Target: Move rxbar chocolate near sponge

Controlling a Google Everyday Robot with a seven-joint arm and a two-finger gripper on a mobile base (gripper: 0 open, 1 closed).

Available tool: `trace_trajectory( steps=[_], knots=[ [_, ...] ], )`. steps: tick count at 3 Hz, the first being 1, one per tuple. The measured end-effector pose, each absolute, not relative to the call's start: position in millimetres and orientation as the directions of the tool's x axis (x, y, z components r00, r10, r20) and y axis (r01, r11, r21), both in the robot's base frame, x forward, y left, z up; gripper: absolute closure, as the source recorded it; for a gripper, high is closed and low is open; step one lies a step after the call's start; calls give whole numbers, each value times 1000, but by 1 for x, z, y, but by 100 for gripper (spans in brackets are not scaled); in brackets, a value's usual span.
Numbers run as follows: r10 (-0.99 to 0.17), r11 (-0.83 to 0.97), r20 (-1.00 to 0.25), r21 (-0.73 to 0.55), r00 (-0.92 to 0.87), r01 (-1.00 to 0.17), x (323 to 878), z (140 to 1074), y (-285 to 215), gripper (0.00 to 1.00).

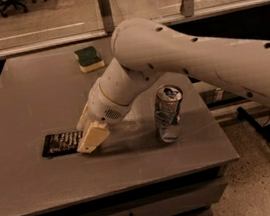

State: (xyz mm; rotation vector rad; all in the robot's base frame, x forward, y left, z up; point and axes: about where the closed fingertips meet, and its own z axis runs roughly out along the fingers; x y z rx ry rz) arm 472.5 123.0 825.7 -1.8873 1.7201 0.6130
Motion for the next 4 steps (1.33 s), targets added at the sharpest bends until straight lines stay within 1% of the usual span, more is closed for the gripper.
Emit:
trace_trajectory(
  steps=[1, 2, 3, 4],
  knots=[
    [-765, -69, -636, -69, 97, -995, 472, 826, 123, 87],
    [-765, -68, -637, -69, 97, -995, 472, 827, 123, 100],
    [-743, -1, -665, -113, 76, -994, 498, 846, 101, 100],
    [-734, 85, -677, -178, 59, -980, 530, 872, 67, 100]
  ],
)
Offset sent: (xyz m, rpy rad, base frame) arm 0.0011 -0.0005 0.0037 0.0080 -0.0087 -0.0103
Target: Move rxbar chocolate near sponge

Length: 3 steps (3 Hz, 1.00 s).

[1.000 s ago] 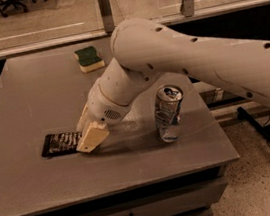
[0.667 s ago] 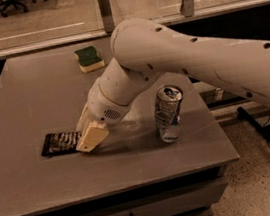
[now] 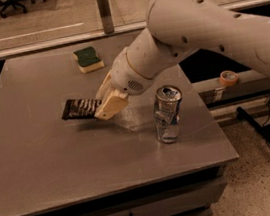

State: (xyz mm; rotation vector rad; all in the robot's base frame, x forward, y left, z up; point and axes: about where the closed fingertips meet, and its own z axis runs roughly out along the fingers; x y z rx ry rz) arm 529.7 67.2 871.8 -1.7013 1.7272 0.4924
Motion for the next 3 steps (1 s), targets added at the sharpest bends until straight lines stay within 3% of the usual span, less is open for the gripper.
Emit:
trace_trajectory(
  steps=[3],
  knots=[
    [-756, 242, -654, -267, -9, -933, 632, 887, 10, 100]
  ],
)
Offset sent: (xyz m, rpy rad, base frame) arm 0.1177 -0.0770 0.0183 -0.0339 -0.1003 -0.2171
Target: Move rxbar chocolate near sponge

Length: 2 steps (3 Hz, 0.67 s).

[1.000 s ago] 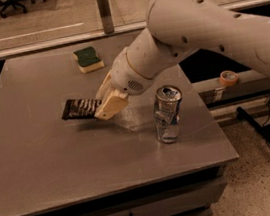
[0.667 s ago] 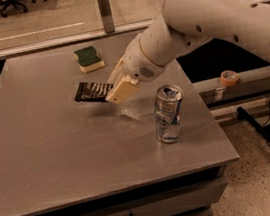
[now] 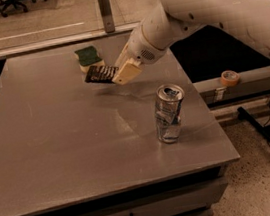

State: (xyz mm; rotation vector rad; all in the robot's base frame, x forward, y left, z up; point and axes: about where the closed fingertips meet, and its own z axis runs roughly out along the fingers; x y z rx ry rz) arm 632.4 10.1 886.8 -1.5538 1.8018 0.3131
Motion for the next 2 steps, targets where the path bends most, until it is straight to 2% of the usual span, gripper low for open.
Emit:
trace_trajectory(
  steps=[1, 2],
  knots=[
    [-759, 261, -651, -282, -16, -923, 662, 880, 6, 83],
    [-764, 272, -645, -286, -25, -919, 682, 872, 4, 58]
  ],
)
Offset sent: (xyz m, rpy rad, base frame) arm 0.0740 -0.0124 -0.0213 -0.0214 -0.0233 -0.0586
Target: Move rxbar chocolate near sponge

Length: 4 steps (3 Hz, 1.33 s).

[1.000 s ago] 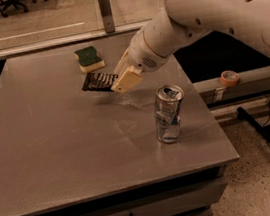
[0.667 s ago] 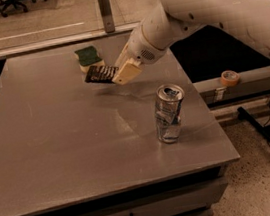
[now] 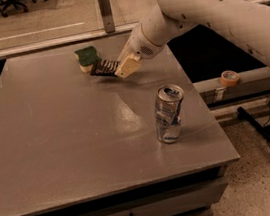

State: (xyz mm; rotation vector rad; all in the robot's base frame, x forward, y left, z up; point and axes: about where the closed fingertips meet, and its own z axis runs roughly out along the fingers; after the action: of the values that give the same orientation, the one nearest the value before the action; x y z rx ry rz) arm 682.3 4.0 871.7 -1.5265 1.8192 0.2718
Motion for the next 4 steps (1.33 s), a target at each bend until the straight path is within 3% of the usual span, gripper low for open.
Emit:
trace_trajectory(
  steps=[2, 3, 4],
  knots=[
    [-773, 284, -633, -289, -40, -914, 699, 862, 9, 13],
    [-779, 288, -625, -292, -46, -912, 699, 864, 8, 0],
    [-760, 310, -648, -299, -46, -903, 688, 878, -2, 0]
  ],
)
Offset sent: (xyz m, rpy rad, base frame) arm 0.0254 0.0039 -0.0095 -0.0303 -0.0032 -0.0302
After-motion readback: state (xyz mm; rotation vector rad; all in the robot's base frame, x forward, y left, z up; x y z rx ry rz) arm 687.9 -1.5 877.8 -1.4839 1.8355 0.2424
